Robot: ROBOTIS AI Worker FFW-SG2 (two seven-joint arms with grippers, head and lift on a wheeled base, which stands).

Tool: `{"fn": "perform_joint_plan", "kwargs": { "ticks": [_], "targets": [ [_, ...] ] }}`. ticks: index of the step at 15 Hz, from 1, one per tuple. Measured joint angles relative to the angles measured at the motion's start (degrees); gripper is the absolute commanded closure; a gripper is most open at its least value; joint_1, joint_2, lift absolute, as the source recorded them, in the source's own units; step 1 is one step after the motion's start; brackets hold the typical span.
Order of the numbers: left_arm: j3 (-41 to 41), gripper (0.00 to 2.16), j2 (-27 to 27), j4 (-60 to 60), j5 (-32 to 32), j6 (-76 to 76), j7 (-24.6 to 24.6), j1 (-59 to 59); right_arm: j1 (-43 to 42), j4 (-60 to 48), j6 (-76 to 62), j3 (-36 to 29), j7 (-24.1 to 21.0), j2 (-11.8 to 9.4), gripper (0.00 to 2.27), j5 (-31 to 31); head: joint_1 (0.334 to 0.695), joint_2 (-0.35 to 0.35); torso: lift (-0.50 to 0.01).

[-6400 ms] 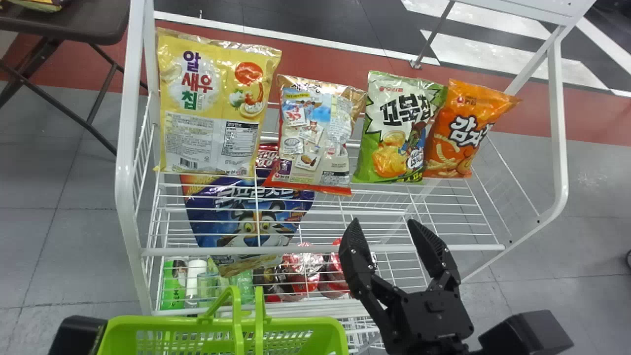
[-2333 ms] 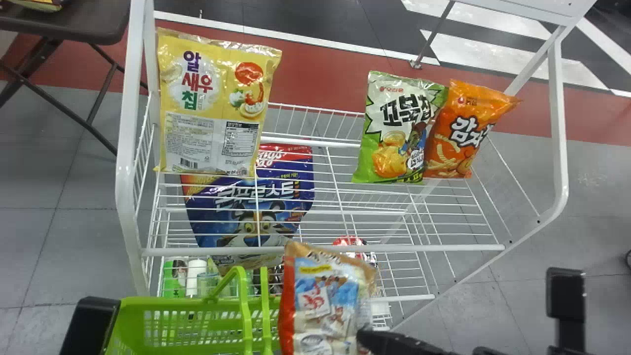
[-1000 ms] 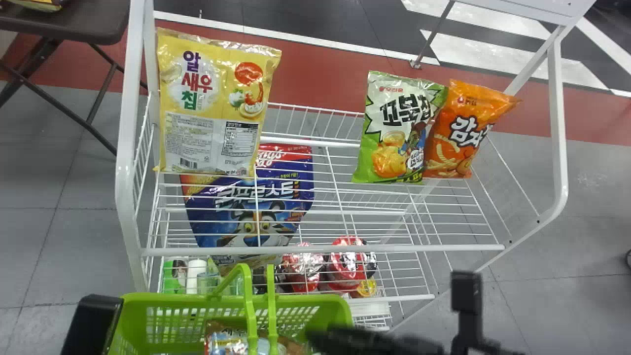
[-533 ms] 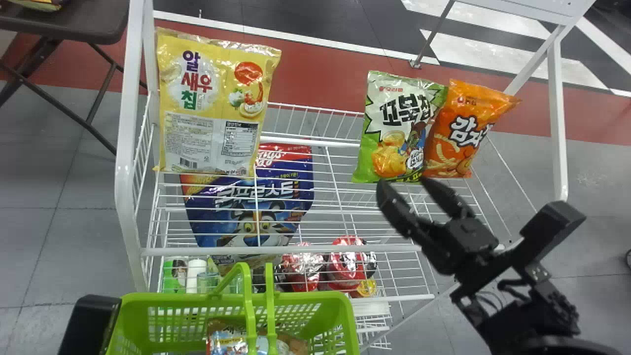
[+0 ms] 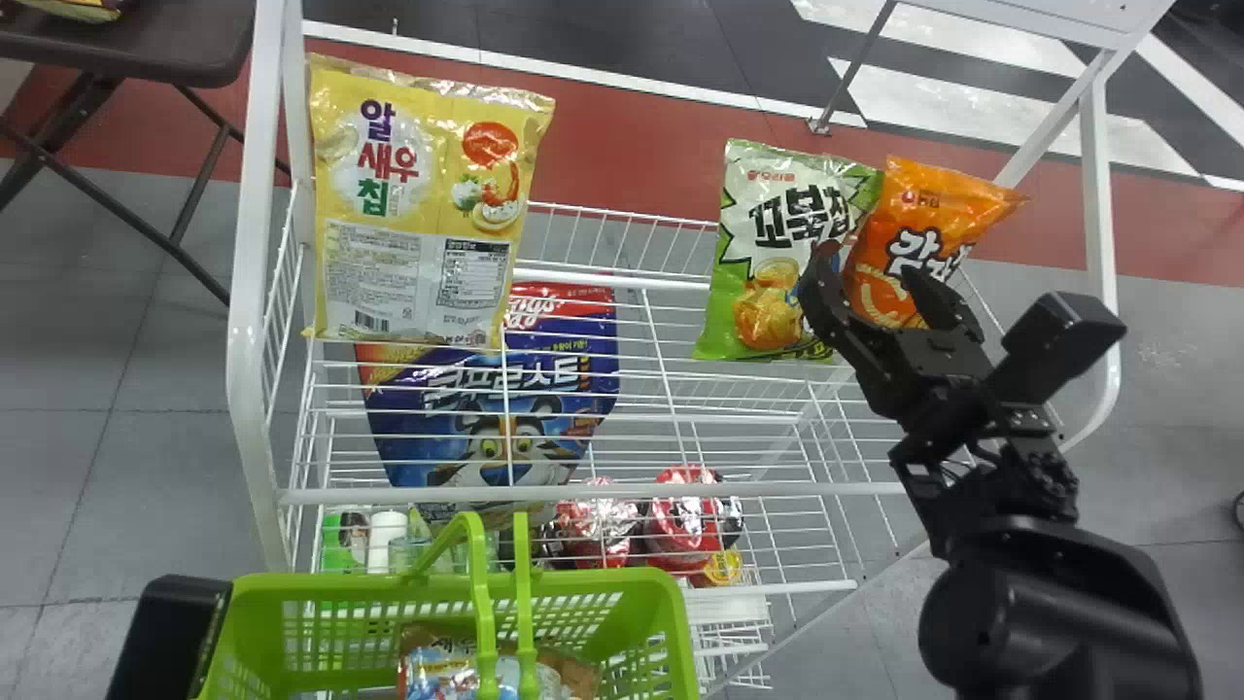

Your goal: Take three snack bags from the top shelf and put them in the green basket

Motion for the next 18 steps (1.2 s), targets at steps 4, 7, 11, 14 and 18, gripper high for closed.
{"fn": "perform_joint_plan", "kwargs": {
  "ticks": [4,7,11,14,18],
  "targets": [
    [0.0,2.06,0.1,0.6,-0.1,0.2,0.3,-1.1,-4.2,5.7,1.6,1.0,-0.2,0.0,0.21,1.6,0.695,-0.350,-0.043],
    [0.0,2.06,0.1,0.6,0.0,0.4,0.0,-1.4,-6.9,9.0,2.8,2.5,0.0,0.0,1.33,4.8,0.695,-0.350,-0.043],
    [0.7,2.06,0.5,0.3,0.5,0.9,-0.2,-1.1,-7.4,9.1,8.0,3.4,0.8,0.0,2.24,6.6,0.695,-0.350,-0.043],
    [1.2,2.06,0.7,-0.1,1.2,0.9,-0.2,-0.8,-5.9,7.3,9.0,3.3,1.4,0.0,2.24,6.0,0.695,-0.350,-0.043],
    [0.7,2.06,0.6,0.3,1.2,0.5,0.0,-0.8,0.8,-4.3,13.3,3.4,2.1,0.0,2.24,3.0,0.695,-0.350,-0.043]
  ]
}}
